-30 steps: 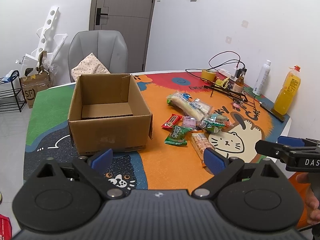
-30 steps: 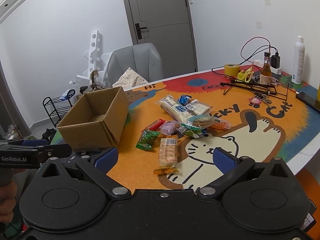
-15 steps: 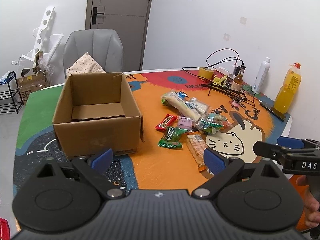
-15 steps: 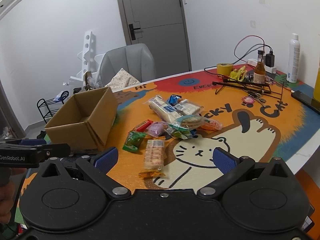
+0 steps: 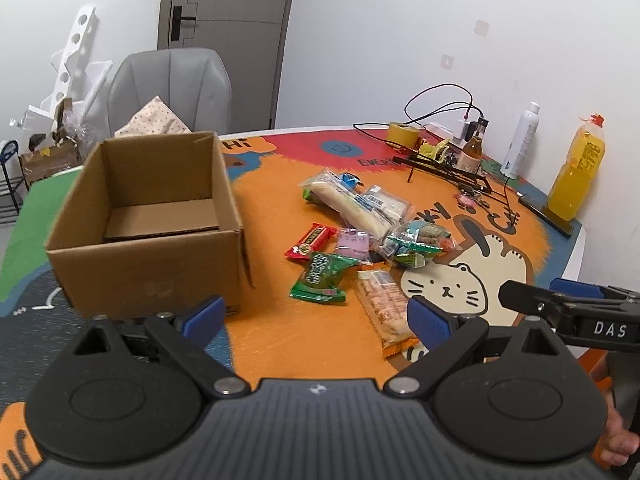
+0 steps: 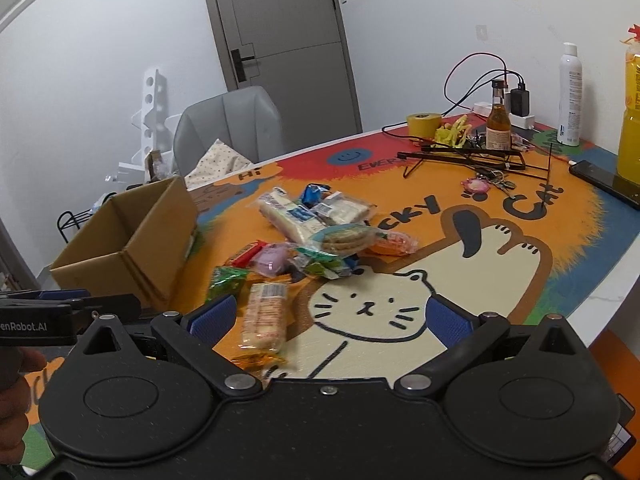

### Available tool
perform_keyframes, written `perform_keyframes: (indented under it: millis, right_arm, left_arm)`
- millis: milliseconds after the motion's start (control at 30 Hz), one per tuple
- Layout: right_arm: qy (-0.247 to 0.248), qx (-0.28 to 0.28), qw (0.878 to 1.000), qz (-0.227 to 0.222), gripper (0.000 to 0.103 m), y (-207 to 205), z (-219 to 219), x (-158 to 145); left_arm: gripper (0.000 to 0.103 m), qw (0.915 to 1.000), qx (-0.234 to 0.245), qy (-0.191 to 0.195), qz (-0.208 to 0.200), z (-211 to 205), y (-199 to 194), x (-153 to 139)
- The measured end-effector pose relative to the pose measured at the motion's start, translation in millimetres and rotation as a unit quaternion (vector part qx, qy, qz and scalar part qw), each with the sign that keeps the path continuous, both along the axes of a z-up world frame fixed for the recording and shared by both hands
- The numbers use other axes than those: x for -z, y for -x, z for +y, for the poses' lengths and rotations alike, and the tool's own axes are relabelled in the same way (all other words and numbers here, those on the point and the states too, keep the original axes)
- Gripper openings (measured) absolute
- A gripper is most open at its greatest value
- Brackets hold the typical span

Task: Organize snacks
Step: 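Grasp the green snack pouch with the left gripper while the right grasps the wrapped bread roll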

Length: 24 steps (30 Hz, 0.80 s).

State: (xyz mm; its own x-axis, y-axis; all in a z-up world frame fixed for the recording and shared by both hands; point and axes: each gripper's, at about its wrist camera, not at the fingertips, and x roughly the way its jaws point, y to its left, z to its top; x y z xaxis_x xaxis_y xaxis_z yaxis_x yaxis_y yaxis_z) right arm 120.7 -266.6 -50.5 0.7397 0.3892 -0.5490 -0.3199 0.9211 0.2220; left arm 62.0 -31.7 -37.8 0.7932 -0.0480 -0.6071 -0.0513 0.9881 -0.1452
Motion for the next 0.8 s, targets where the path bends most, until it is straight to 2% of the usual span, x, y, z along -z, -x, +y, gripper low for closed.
perform_keyframes:
  millis: [300,467,633,800]
  right_arm:
    - [-0.011,0.003,1.000,0.014,0.102,-18.7,-9.7,19.1]
    - [-0.021,-0.007,0.999,0.025,0.093,-27.8,-10.3,29.8]
    - [-0.027,-0.017,0.999,0.040,0.081,-38.3,-7.8,41.3]
    - [-0.037,-0.026,0.997,0.056,0.077,-48.0,-4.7,48.9]
  left_arm:
    - [0.095,0.9999,0.005,0.010,0.009,-13.0,-23.4,16.4]
    - [0.095,0.9998,0.000,0.015,0.011,-16.2,-32.6,25.6]
    - [0.089,0.9997,0.001,0.015,0.021,-22.2,-44.1,35.4]
    - [0.082,0.9994,-0.004,0.017,0.029,-24.6,-55.8,44.5]
